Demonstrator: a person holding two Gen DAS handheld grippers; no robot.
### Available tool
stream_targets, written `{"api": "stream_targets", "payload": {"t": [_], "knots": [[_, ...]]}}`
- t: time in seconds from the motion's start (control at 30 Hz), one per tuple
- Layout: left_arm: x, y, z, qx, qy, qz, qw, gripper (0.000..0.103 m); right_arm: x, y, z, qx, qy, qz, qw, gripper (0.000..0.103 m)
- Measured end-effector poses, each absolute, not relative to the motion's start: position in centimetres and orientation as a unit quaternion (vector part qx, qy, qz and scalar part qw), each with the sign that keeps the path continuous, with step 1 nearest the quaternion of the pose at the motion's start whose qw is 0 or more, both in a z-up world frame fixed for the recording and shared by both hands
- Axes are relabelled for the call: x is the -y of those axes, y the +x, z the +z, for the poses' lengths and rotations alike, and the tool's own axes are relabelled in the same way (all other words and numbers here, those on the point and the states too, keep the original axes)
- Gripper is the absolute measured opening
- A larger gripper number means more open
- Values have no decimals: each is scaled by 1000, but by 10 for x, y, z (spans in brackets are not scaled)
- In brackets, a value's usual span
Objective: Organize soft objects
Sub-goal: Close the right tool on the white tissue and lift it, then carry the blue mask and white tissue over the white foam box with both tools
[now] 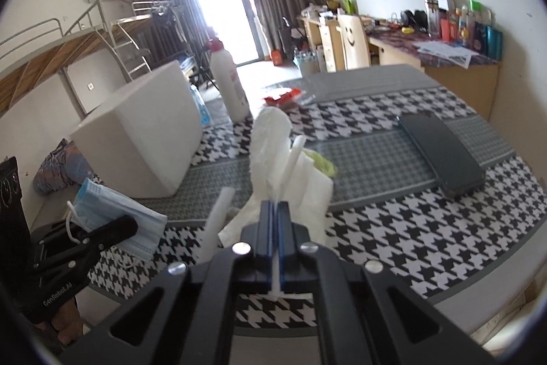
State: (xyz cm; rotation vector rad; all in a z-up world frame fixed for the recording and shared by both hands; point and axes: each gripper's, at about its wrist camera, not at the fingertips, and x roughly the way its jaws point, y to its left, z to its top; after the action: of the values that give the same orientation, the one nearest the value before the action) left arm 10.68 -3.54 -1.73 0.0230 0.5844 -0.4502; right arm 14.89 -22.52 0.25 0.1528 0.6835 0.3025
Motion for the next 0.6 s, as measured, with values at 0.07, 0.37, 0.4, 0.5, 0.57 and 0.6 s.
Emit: {"api": "stream_targets", "payload": {"t": [0.07, 0.37, 0.4, 0.5, 0.57, 0.6], "knots": [[32, 105, -13, -280, 10, -215, 936, 8, 223, 148, 8, -326, 69, 150, 931, 4], [18, 98, 5, -259, 5, -196, 946, 8, 220, 144, 33, -286, 55, 153, 944, 4], [17, 98, 7, -256, 5, -195, 947, 8, 219, 144, 34, -284, 54, 152, 945, 4], [16, 100, 15, -253, 2, -194, 948, 8, 216, 145, 37, -280, 50, 154, 946, 4], [16, 101, 20, -251, 1, -195, 948, 8, 214, 146, 39, -278, 46, 155, 947, 4], [16, 101, 21, -249, -1, -196, 948, 8, 212, 146, 40, -277, 45, 156, 947, 4]]}}
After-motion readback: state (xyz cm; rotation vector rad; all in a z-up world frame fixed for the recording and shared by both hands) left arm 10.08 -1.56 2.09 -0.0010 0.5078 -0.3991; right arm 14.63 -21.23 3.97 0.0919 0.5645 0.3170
